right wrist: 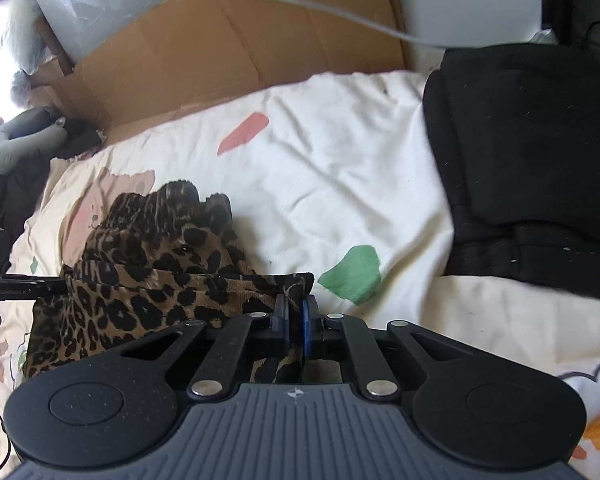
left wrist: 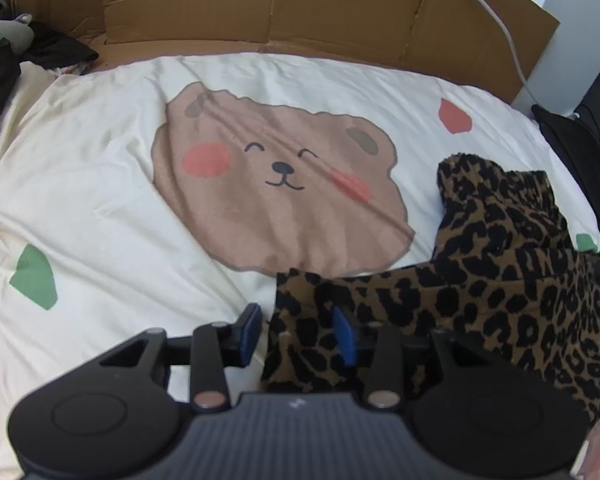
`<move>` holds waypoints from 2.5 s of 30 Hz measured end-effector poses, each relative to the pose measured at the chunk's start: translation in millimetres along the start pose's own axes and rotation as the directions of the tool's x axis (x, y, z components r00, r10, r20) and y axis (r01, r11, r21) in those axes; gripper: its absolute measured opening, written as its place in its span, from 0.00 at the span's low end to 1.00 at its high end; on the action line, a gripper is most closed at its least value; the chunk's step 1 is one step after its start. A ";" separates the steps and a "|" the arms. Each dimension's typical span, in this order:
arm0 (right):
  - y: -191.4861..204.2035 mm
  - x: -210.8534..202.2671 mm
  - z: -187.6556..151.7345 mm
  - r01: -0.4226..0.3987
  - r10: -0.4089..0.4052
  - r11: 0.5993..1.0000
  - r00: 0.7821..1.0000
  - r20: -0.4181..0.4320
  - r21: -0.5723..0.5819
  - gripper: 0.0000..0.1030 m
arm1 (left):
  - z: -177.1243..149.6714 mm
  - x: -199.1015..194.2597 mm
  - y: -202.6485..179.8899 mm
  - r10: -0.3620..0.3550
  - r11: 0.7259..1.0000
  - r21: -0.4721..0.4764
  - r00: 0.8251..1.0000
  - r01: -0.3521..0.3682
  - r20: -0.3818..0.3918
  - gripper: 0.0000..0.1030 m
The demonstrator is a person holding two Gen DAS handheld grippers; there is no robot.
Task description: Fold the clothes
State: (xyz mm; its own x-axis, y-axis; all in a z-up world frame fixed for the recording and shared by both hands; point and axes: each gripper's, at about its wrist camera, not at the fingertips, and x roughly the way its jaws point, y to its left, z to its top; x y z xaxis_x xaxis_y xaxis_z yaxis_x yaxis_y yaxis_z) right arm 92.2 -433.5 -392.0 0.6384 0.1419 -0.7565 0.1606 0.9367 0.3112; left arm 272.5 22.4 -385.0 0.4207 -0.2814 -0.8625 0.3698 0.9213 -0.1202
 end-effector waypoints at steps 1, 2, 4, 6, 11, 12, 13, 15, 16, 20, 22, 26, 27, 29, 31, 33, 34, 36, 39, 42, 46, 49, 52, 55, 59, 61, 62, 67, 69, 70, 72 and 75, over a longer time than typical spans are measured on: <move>0.7 -3.3 -0.6 0.004 -0.004 1.000 1.000 0.007 0.001 0.04 | 0.3 0.1 -0.7 -0.001 1.000 0.006 1.000 0.001 -0.003 0.43; 1.0 -6.0 -1.1 0.005 -0.005 1.000 1.000 0.013 0.005 0.04 | 1.0 0.6 -2.1 0.002 1.000 0.024 1.000 -0.002 -0.010 0.43; 1.5 -9.1 -1.7 0.008 -0.008 1.000 1.000 0.021 0.012 0.04 | 2.6 2.0 -3.8 0.009 0.999 0.046 1.000 -0.008 -0.023 0.43; 2.7 -9.8 -2.0 0.013 -0.013 1.000 1.000 0.027 0.015 0.04 | 4.0 3.6 -3.2 0.009 1.000 0.030 1.000 -0.008 -0.029 0.44; 4.9 -10.6 -1.3 0.019 -0.020 0.999 0.999 0.038 0.030 0.04 | 5.3 3.3 -2.9 -0.005 1.000 0.013 1.000 0.005 -0.030 0.17; 4.9 -11.2 -1.6 0.018 -0.020 0.999 0.999 0.038 0.031 0.04 | 5.4 2.9 -1.1 -0.016 1.000 -0.004 0.999 0.016 -0.032 0.14; 4.8 -11.8 -1.8 0.018 -0.019 0.999 0.999 0.039 0.033 0.04 | 5.6 2.1 -0.2 -0.021 1.000 -0.012 0.999 0.021 -0.032 0.12; 4.1 -13.2 -2.0 0.015 -0.017 0.999 0.999 0.039 0.036 0.04 | 5.5 -2.8 -1.2 -0.020 1.000 -0.006 1.000 0.020 -0.016 0.10; 3.9 -14.5 -1.5 0.014 -0.016 0.999 0.999 0.040 0.037 0.04 | 5.3 -6.5 -2.1 -0.017 1.000 -0.001 1.000 0.017 -0.005 0.09; 6.2 -24.2 -0.3 0.016 -0.020 0.998 0.997 0.070 0.068 0.04 | 5.4 -32.4 -4.7 -0.003 1.000 -0.020 0.999 0.004 0.053 0.09; 10.7 -32.8 -1.2 0.018 -0.026 0.996 0.995 0.096 0.085 0.04 | 5.4 -46.8 -5.7 0.005 0.999 -0.034 0.997 -0.002 0.083 0.09; 18.6 -49.5 0.2 0.023 -0.033 0.997 0.991 0.133 0.076 0.04 | 8.4 -72.9 -9.9 0.015 0.998 -0.062 0.989 -0.007 0.145 0.09; 19.0 -53.2 1.6 0.023 -0.035 0.997 0.989 0.145 0.080 0.04 | 10.1 -79.1 -11.5 0.020 0.998 -0.062 0.986 -0.009 0.167 0.08; 19.8 -59.8 4.7 0.023 -0.037 0.996 0.985 0.167 0.086 0.04 | 14.1 -90.3 -15.1 0.027 0.998 -0.058 0.977 -0.015 0.213 0.08; 20.2 -63.2 8.3 0.022 -0.039 0.995 0.983 0.181 0.094 0.04 | 18.7 -96.3 -16.6 0.026 0.998 -0.067 0.971 -0.010 0.236 0.08; 20.8 -64.2 12.4 0.026 -0.044 0.995 0.981 0.188 0.097 0.04 | 22.8 -97.3 -17.2 0.026 0.998 -0.067 0.970 -0.010 0.242 0.08; 21.1 -63.8 15.4 0.026 -0.044 0.995 0.981 0.191 0.098 0.04 | 24.9 -96.3 -17.3 0.027 0.998 -0.069 0.969 -0.010 0.244 0.08; 21.6 -63.0 21.7 0.026 -0.045 0.995 0.979 0.197 0.100 0.04 | 28.4 -94.2 -16.6 0.025 0.997 -0.081 0.969 -0.005 0.247 0.08; 22.4 -59.8 33.0 0.027 -0.044 0.995 0.979 0.200 0.091 0.04 | 38.4 -94.0 -16.6 0.030 0.998 -0.066 0.965 -0.013 0.260 0.08; 23.9 -55.8 43.0 0.032 -0.046 0.996 0.981 0.189 0.080 0.04 | 49.1 -92.4 -13.8 0.032 0.997 -0.072 0.966 -0.014 0.256 0.08; 21.5 -44.9 51.2 0.045 -0.059 0.995 0.985 0.164 0.085 0.04 | 58.1 -82.7 -14.6 0.047 0.997 -0.064 0.971 -0.033 0.235 0.08; 18.8 -39.2 56.8 0.045 -0.059 0.994 0.988 0.141 0.096 0.04 | 65.8 -76.6 -15.1 0.050 0.998 -0.050 0.974 -0.040 0.220 0.08; 18.2 -34.3 63.4 0.048 -0.059 0.995 0.991 0.123 0.084 0.04 | 74.7 -70.1 -14.5 0.052 0.998 -0.041 0.978 -0.044 0.202 0.08; 16.6 -21.0 67.6 0.066 -0.072 0.996 0.993 0.098 0.062 0.04 | 81.7 -56.2 -12.8 0.055 0.998 -0.043 0.984 -0.049 0.167 0.08; 3.9 5.2 70.6 0.062 -0.066 0.992 0.997 0.030 0.111 0.04 | 86.0 -25.3 -4.5 0.052 0.997 -0.069 0.994 -0.045 0.097 0.09; -1.9 15.5 71.8 0.057 -0.059 0.989 0.998 0.005 0.136 0.04 | 86.1 -9.5 -0.5 0.047 0.995 -0.092 0.997 -0.041 0.065 0.09; -3.0 19.6 72.5 0.056 -0.056 0.989 0.998 -0.002 0.140 0.04 | 85.3 -2.4 1.6 0.046 0.994 -0.103 0.998 -0.040 0.051 0.09; -1.4 36.2 78.0 0.059 -0.057 0.990 0.998 -0.021 0.131 0.04 | 77.6 20.6 10.3 0.049 0.990 -0.134 0.999 -0.047 0.005 0.09; -0.6 42.3 79.8 0.063 -0.060 0.990 0.998 -0.029 0.129 0.04 | 74.3 23.7 12.9 0.051 0.989 -0.139 0.999 -0.051 -0.004 0.09; -0.9 46.0 79.4 0.071 -0.066 0.990 0.997 -0.037 0.124 0.04 | 72.9 24.3 13.6 0.050 0.989 -0.140 0.999 -0.050 -0.008 0.09; -1.7 53.5 78.4 0.085 -0.080 0.990 0.995 -0.053 0.113 0.04 | 72.5 27.4 13.3 0.047 0.990 -0.135 0.999 -0.048 -0.012 0.09; -3.8 61.0 74.9 0.099 -0.091 0.990 0.993 -0.074 0.099 0.06 | 73.8 28.6 10.4 0.050 0.991 -0.127 0.999 -0.050 -0.002 0.12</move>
State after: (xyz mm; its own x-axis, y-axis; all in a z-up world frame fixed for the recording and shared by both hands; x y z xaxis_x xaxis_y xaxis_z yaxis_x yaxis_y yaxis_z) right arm 186.9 -452.4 -396.3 0.5639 0.0788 -0.8220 0.2966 0.9097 0.2907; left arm 349.6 4.1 -374.6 0.4372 -0.2347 -0.8682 0.2401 0.9608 -0.1388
